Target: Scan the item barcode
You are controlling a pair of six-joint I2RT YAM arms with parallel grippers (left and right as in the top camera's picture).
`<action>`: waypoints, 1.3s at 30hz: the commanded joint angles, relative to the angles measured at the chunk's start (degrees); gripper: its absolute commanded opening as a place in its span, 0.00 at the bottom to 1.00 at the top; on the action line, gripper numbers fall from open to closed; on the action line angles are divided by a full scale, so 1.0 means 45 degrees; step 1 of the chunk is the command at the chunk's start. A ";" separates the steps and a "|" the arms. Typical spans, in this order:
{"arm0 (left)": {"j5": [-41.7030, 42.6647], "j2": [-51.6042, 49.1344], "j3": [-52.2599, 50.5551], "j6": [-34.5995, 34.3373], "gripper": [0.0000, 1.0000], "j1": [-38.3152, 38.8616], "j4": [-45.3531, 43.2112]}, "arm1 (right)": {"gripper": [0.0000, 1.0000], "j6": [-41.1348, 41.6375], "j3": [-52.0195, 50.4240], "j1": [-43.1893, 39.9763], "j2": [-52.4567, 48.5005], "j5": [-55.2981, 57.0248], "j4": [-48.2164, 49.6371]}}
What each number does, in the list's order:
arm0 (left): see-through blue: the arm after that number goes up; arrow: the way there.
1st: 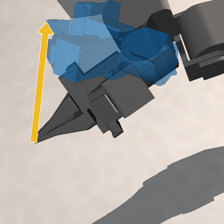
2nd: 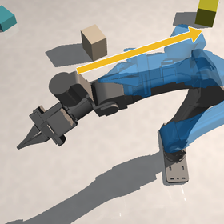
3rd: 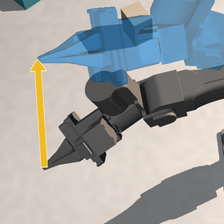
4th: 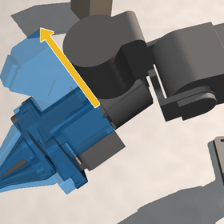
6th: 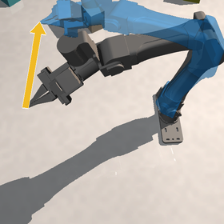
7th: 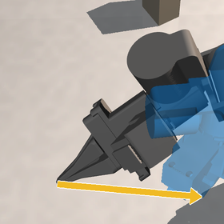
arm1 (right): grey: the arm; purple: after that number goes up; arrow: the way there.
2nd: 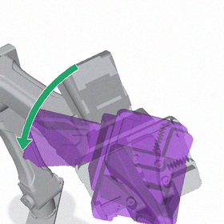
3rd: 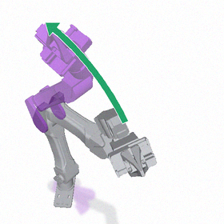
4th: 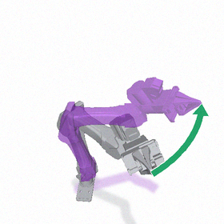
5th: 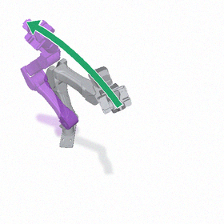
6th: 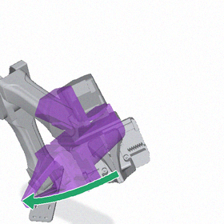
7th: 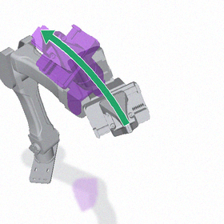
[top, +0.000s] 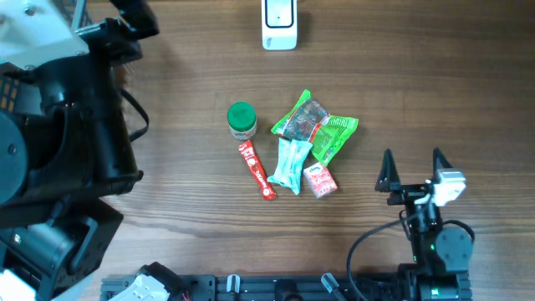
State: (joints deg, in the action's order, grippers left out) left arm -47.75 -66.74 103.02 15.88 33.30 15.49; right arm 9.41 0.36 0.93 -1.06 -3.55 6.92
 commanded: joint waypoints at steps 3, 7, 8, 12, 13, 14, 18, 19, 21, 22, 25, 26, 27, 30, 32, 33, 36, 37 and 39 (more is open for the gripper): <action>0.0272 0.0903 -0.0520 -0.0753 1.00 -0.1729 0.1622 | 1.00 0.3376 0.0753 -0.0029 -0.0510 -0.2351 0.2113; 0.1486 0.2025 -0.1841 -0.1360 1.00 -0.3177 0.1899 | 1.00 0.3274 0.2297 -0.0029 -0.2205 -0.3585 0.2079; 0.1753 0.2283 -0.2157 -0.1409 1.00 -0.3429 0.1899 | 1.00 0.3279 0.2832 -0.0029 -0.2880 -0.4012 0.2079; 0.2914 0.3759 -0.3847 -0.2069 1.00 -0.4609 0.1695 | 1.00 0.3910 0.5620 -0.0029 -0.6052 -0.5717 0.1248; 0.2968 0.4012 -0.4090 -0.2288 1.00 -0.4789 0.1642 | 1.00 0.4099 0.6552 -0.0029 -0.6951 -0.6188 0.0617; 0.3089 0.4410 -0.4435 -0.2526 1.00 -0.5081 0.1525 | 1.00 0.4240 0.7529 -0.0029 -0.7844 -0.6737 -0.0073; 0.3099 0.5382 -0.5013 -0.3162 1.00 -0.5906 0.1326 | 1.00 0.4381 1.1332 0.0219 -1.1128 -0.9170 -0.2671; 0.3109 0.5557 -0.5042 -0.3492 1.00 -0.6125 0.1331 | 1.00 0.4707 1.2386 0.0452 -1.1963 -0.9870 -0.3293; 0.3342 0.5877 -0.5051 -0.3988 1.00 -0.6591 0.1423 | 1.00 0.5775 1.3702 0.0889 -1.3134 -1.0831 -0.3745; 0.3580 0.6013 -0.5056 -0.4167 1.00 -0.6829 0.1501 | 1.00 0.6494 1.4154 0.1083 -1.3658 -1.1118 -0.3677; 0.4726 0.6343 -0.5061 -0.4396 1.00 -0.7480 0.1749 | 0.99 0.8121 1.4659 0.1234 -1.4863 -1.0622 -0.3041; 0.5115 0.6445 -0.5061 -0.4401 1.00 -0.7684 0.1817 | 1.00 0.9530 1.4654 0.1234 -1.5344 -1.0530 -0.2521; 0.5450 0.6557 -0.5061 -0.4401 1.00 -0.7883 0.1865 | 1.00 1.0831 1.4654 0.1234 -1.5742 -1.0763 -0.1967; 0.6470 0.7023 -0.5066 -0.4401 1.00 -0.8558 0.2055 | 1.00 1.3080 1.4654 0.1404 -1.6854 -1.2182 0.0520; 0.7465 0.7495 -0.5066 -0.4401 1.00 -0.9063 0.2157 | 1.00 1.3580 1.4654 0.1894 -1.7626 -1.2021 0.1496; 0.7747 0.7669 -0.5076 -0.4401 1.00 -0.9194 0.2200 | 1.00 1.3566 1.4654 0.2176 -1.7889 -1.2046 0.1860; 0.7980 0.8165 -0.5197 -0.4396 1.00 -0.9423 0.2239 | 1.00 1.3585 1.4654 0.3434 -1.8423 -1.2546 0.3988; 0.7980 0.8310 -0.5260 -0.4396 1.00 -0.9505 0.2225 | 1.00 1.3551 1.4654 0.3944 -1.8452 -1.2560 0.5071; 0.7975 0.8548 -0.5406 -0.4396 1.00 -0.9753 0.2132 | 0.99 1.3566 1.4702 0.4998 -1.8345 -1.2021 0.7111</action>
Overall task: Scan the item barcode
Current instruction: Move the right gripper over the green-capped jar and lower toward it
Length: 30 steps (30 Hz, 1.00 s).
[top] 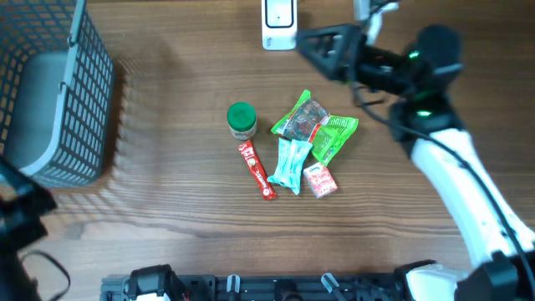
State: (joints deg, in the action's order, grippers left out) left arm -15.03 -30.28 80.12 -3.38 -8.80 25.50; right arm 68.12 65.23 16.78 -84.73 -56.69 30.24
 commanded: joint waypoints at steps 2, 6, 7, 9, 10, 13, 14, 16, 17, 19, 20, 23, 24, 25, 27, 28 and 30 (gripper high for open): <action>0.0709 0.0549 -0.0427 -0.0121 1.00 -0.0695 -0.0185 | 1.00 0.0180 0.0525 0.2254 0.0534 0.0869 0.2176; 0.0719 0.0651 -0.0539 -0.0340 1.00 -0.1394 -0.0219 | 0.99 -0.3016 0.1836 0.3366 0.1258 0.4022 -0.2521; 0.0724 0.0753 -0.0578 -0.0656 1.00 -0.1598 -0.0219 | 0.99 -0.4187 0.2458 0.3706 0.1389 0.5610 -0.4639; 0.0792 0.1001 -0.0675 -0.1326 1.00 -0.1919 -0.0223 | 0.99 -0.5814 0.3895 0.4488 0.1418 0.9627 -0.8505; 0.1122 0.1171 -0.0763 -0.1608 1.00 -0.2093 -0.0219 | 1.00 -0.6067 0.4561 0.4881 0.1331 1.1550 -0.9913; 0.2812 0.1583 -0.1214 -0.1676 1.00 -0.2399 -0.0228 | 0.99 -0.5960 0.6018 0.5586 0.0986 1.4416 -1.2371; 0.3279 0.1637 -0.1389 -0.1681 1.00 -0.2453 -0.0277 | 0.99 -0.5717 0.6402 0.5644 0.0860 1.4537 -1.2949; 0.3973 0.1642 -0.1695 -0.1685 1.00 -0.2531 -0.0321 | 0.99 -0.5202 0.6883 0.5649 0.0539 1.4664 -1.3809; 0.4410 0.1637 -0.1860 -0.1690 1.00 -0.2579 -0.0350 | 1.00 -0.5017 0.6955 0.5649 0.0359 1.4882 -1.4071; 0.5659 0.1617 -0.2249 -0.1758 1.00 -0.2589 -0.0991 | 0.99 -0.4464 0.6955 0.5649 -0.0248 1.5616 -1.4746; 0.5814 0.1549 -0.2254 -0.2021 1.00 -0.2565 -0.1355 | 0.99 -0.4337 0.6955 0.5649 -0.0442 1.5742 -1.4945; 0.5819 0.1331 -0.2229 -0.3390 1.00 -0.2560 -0.2574 | 0.99 -0.3900 0.6955 0.5649 -0.1059 1.5732 -1.5441; 0.6062 0.1243 -0.2176 -0.3939 1.00 -0.2560 -0.2856 | 0.99 -0.3696 0.6955 0.5649 -0.1292 1.5756 -1.5582; 0.6611 0.1209 -0.2084 -0.4187 1.00 -0.2560 -0.2841 | 1.00 -0.3696 0.6955 0.5639 -0.1443 1.5790 -1.5611; 0.8582 0.1190 -0.2025 -0.4303 1.00 -0.2560 -0.2589 | 1.00 -0.3657 0.6960 0.5639 -0.1758 1.5956 -1.5771; 0.9170 0.1190 -0.2030 -0.4303 1.00 -0.2560 -0.2511 | 0.99 -0.3648 0.6960 0.5639 -0.1880 1.5980 -1.5936; 0.9763 0.1166 -0.2089 -0.4308 1.00 -0.2545 -0.2880 | 0.99 -0.3381 0.6960 0.5639 -0.2045 1.6077 -1.6339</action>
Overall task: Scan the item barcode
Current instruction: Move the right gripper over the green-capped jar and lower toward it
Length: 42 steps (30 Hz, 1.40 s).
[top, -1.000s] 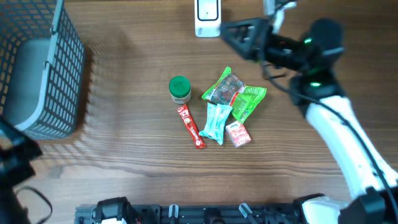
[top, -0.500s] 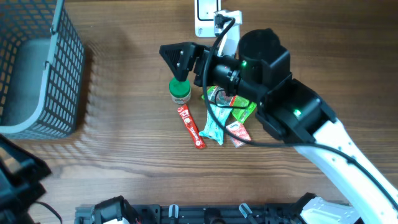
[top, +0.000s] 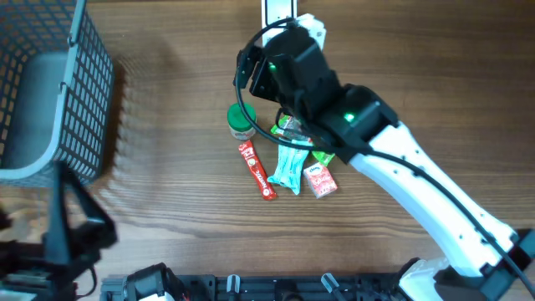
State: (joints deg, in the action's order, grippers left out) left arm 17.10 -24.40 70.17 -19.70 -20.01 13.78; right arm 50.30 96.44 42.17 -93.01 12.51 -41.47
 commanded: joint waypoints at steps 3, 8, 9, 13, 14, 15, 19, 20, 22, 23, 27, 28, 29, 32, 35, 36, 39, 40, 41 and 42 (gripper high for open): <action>0.2628 -0.0136 0.0121 -0.0641 1.00 0.0092 -0.0262 | 0.99 0.0714 0.0039 -0.0005 -0.0505 0.0704 -0.0763; 0.2637 -0.0126 0.0121 -0.0675 1.00 0.0651 -0.0272 | 0.99 0.0855 0.1428 -0.0005 -0.1632 0.0335 -0.2089; 0.2637 -0.0112 0.0121 -0.0675 1.00 0.0738 -0.0272 | 0.99 0.0865 0.1991 -0.0005 -0.2021 0.0223 -0.2569; 0.2633 0.0151 0.0121 -0.0330 1.00 0.0981 -0.0301 | 0.99 0.0952 0.4886 -0.0005 -0.3939 -0.0219 -0.4872; 0.2628 0.0257 0.0121 -0.0277 1.00 0.0981 -0.0291 | 0.97 0.1234 0.5561 -0.0005 -0.4425 -0.0379 -0.5450; 0.2628 0.0403 0.0121 -0.0117 1.00 0.0981 -0.0296 | 0.95 0.1428 0.6149 -0.0005 -0.4877 -0.0559 -0.5945; 0.2628 0.0835 0.0121 -0.0005 1.00 0.0981 -0.0262 | 0.95 0.2254 0.7334 -0.0010 -0.6295 -0.1719 -0.6819; 0.2628 0.0913 0.0121 -0.0005 1.00 0.0981 -0.0262 | 0.95 0.2642 0.7334 -0.0005 -0.6533 -0.1904 -0.6868; 0.2628 0.1010 0.0121 -0.0005 1.00 0.0981 -0.0262 | 0.94 0.3648 0.7329 -0.0005 -0.6994 -0.2147 -0.7062; 0.2628 0.1030 0.0121 -0.0005 1.00 0.0981 -0.0262 | 0.95 0.4056 0.7329 -0.0005 -0.7179 -0.2283 -0.7116; 0.2623 0.1030 0.0121 -0.0005 1.00 0.0981 -0.0262 | 0.95 0.5343 0.7329 -0.0005 -0.7577 -0.2812 -0.7121; 0.2623 0.1030 0.0121 -0.0005 1.00 0.0981 -0.0267 | 0.95 0.5586 0.7329 -0.0005 -0.7621 -0.2827 -0.7096; 0.2623 0.1030 0.0121 -0.0005 1.00 0.0981 -0.0267 | 0.96 0.5673 0.7329 -0.0005 -0.7674 -0.2880 -0.7023; 0.2676 0.1064 0.0121 -0.0015 1.00 0.0981 -0.0267 | 0.99 0.5707 0.7329 -0.0005 -0.8000 -0.3235 -0.6795; 0.2725 0.1302 0.0121 -0.0010 1.00 0.0986 -0.0262 | 0.99 0.5867 0.7325 -0.0005 -0.8442 -0.3361 -0.6800; 0.2749 0.1462 0.0121 -0.0015 1.00 0.1001 -0.0267 | 0.99 0.5916 0.7325 -0.0005 -0.8616 -0.3487 -0.6790; 0.3827 0.1627 0.0121 -0.0015 1.00 0.1171 -0.0529 | 0.99 0.6193 0.7325 -0.0005 -0.9034 -0.3769 -0.6795; 0.4376 0.1622 0.0112 -0.0015 1.00 0.1394 -0.0748 | 0.99 0.6207 0.7325 -0.0005 -0.9170 -0.3764 -0.6761; 0.4804 0.1617 0.0024 -0.0015 1.00 0.1773 -0.1015 | 0.99 0.6261 0.7325 -0.0005 -0.9267 -0.3764 -0.6742; 0.4862 0.1617 -0.0063 -0.0010 1.00 0.2191 -0.1151 | 0.99 0.6309 0.7325 -0.0005 -0.9389 -0.3759 -0.6737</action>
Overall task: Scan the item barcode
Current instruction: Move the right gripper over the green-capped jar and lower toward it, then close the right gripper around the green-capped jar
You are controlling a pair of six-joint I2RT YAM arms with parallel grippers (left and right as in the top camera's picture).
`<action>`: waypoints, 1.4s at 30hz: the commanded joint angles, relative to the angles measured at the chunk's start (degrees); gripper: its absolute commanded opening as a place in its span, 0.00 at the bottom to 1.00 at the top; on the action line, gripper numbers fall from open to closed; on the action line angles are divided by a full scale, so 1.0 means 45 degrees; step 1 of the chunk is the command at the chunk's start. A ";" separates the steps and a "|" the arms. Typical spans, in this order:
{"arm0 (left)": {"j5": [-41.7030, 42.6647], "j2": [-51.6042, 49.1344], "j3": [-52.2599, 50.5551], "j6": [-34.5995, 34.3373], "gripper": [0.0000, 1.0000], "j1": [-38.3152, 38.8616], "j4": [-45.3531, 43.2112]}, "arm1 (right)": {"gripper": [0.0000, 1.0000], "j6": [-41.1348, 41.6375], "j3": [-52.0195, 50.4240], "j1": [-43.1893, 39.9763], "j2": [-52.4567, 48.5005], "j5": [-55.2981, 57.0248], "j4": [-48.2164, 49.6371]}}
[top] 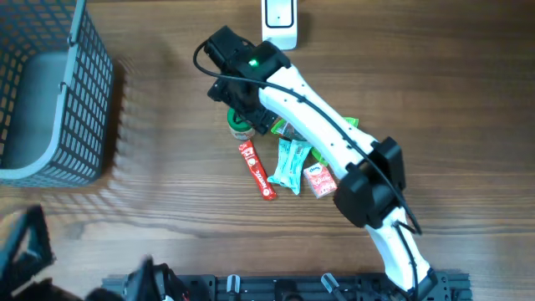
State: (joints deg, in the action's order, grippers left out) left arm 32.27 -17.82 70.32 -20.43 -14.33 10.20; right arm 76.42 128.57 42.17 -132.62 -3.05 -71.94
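Observation:
Only the overhead view is given. A small bottle with a green cap [241, 130] stands left of the pile, half covered by my right gripper [243, 111], which points down onto it. The fingers are hidden under the wrist, so whether they grip is unclear. Beside it lie a red stick pack [257, 170], a pale blue packet [289, 164], a small red box [320, 181] and green packets [344, 124] partly under the arm. The white scanner [278, 18] stands at the far edge. My left gripper [27, 247] is a dark blur at the bottom left corner.
A grey wire basket [50, 92] fills the far left of the wooden table [167, 209]. The right arm's white link [326, 134] crosses the pile diagonally from the near right.
My right gripper has shifted left, from above the green packets to over the green-capped bottle. The left arm has sunk further into the bottom left corner.
First the left arm covered the basket and my right gripper stood open at the near right. Then the left arm was down at the near left and the right arm reached beside the scanner. After that it hung over the packets, and now over the bottle.

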 commanded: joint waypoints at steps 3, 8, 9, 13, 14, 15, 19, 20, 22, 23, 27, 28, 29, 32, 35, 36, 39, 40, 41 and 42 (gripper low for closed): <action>0.1166 0.0155 -0.0316 0.0238 1.00 0.1821 -0.0418 | 0.99 0.0719 0.0185 -0.0005 -0.0767 -0.0296 0.0097; 0.0083 0.0155 -0.0559 0.1462 1.00 0.2905 -0.0257 | 0.99 0.0748 0.0185 -0.0005 -0.0869 -0.0287 0.0442; -0.0228 0.0155 -0.0559 0.1462 1.00 0.2987 -0.0165 | 0.99 0.0782 0.0165 -0.0005 -0.0874 -0.0287 0.0534; -0.0729 0.0155 -0.0559 0.1457 1.00 0.3021 -0.0107 | 0.99 0.0976 0.0063 -0.0034 -0.0962 0.0015 0.0918; -0.0729 0.0155 -0.0559 0.1457 1.00 0.3021 -0.0112 | 0.99 0.1015 0.0063 -0.0058 -0.1039 -0.0005 0.0923; -0.0729 0.0155 -0.0559 0.1457 1.00 0.3021 -0.0112 | 0.99 0.1020 0.0063 -0.0087 -0.1103 -0.0010 0.0937; -0.0729 0.0155 -0.0559 0.1462 1.00 0.3021 -0.0112 | 0.99 0.1020 0.0068 -0.0170 -0.1520 -0.0248 0.0981; -0.0729 0.0155 -0.0559 0.1462 1.00 0.3021 -0.0107 | 0.99 0.1025 0.0068 -0.0180 -0.1676 -0.0398 0.1020; -0.0733 0.0155 -0.0559 0.1462 1.00 0.3021 -0.0107 | 0.99 0.1020 0.0068 -0.0185 -0.1938 -0.0636 0.1083; -0.0772 0.0155 -0.0559 0.1467 1.00 0.3021 -0.0112 | 0.99 0.1015 0.0068 -0.0185 -0.2021 -0.0719 0.1107; -0.0777 0.0155 -0.0559 0.1501 1.00 0.3016 -0.0121 | 0.99 0.1015 0.0068 -0.0185 -0.2550 -0.1107 0.1146; -0.0777 0.0155 -0.0559 0.1506 1.00 0.3016 -0.0121 | 0.99 0.1015 0.0068 -0.0185 -0.2647 -0.1146 0.1112; -0.0782 0.0155 -0.0559 0.1501 1.00 0.3016 -0.0121 | 0.98 0.1015 0.0063 -0.0185 -0.2735 -0.1214 0.1064; -0.0874 0.0155 -0.0559 0.1501 1.00 0.3016 -0.0121 | 0.89 0.1137 0.0058 -0.0180 -0.2832 -0.1263 0.0942; -0.0986 0.0155 -0.0559 0.1501 1.00 0.3016 -0.0117 | 0.77 0.1710 0.0058 -0.0175 -0.2832 -0.1248 0.0724; -0.1059 0.0155 -0.0559 0.1501 1.00 0.3016 -0.0112 | 0.74 0.1715 0.0058 -0.0175 -0.2832 -0.1248 0.0714; -0.1345 0.0155 -0.0559 0.1501 1.00 0.3016 -0.0073 | 0.64 0.1685 0.0058 -0.0170 -0.2832 -0.1122 0.0481; -0.1409 0.0155 -0.0559 0.1506 1.00 0.3016 -0.0068 | 0.62 0.1666 0.0058 -0.0170 -0.2832 -0.0986 0.0277; -0.1433 0.0155 -0.0559 0.1506 1.00 0.3016 -0.0058 | 0.59 0.1554 0.0058 -0.0170 -0.2832 -0.0845 0.0029; -0.1433 0.0155 -0.0559 0.1501 1.00 0.3016 -0.0044 | 0.59 0.1035 0.0058 -0.0170 -0.2832 -0.0690 -0.0102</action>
State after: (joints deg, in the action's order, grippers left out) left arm 27.68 -17.54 68.07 -14.39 -1.06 9.87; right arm 82.78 128.75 41.47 -144.35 -7.90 -70.57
